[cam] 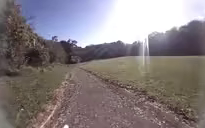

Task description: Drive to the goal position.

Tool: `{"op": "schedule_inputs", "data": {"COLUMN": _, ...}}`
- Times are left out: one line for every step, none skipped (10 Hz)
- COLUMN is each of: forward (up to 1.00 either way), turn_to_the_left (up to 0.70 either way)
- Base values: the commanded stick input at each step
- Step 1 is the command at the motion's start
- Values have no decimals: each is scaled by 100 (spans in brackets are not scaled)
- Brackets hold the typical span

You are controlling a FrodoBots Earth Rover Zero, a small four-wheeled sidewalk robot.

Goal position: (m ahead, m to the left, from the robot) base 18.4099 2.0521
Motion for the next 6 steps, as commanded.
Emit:
{"op": "schedule_inputs", "data": {"forward": 70, "turn_to_the_left": 35}}
{"op": "schedule_inputs", "data": {"forward": 72, "turn_to_the_left": 22}}
{"op": "schedule_inputs", "data": {"forward": 71, "turn_to_the_left": 5}}
{"op": "schedule_inputs", "data": {"forward": 71, "turn_to_the_left": 0}}
{"op": "schedule_inputs", "data": {"forward": 70, "turn_to_the_left": 0}}
{"op": "schedule_inputs", "data": {"forward": 70, "turn_to_the_left": 7}}
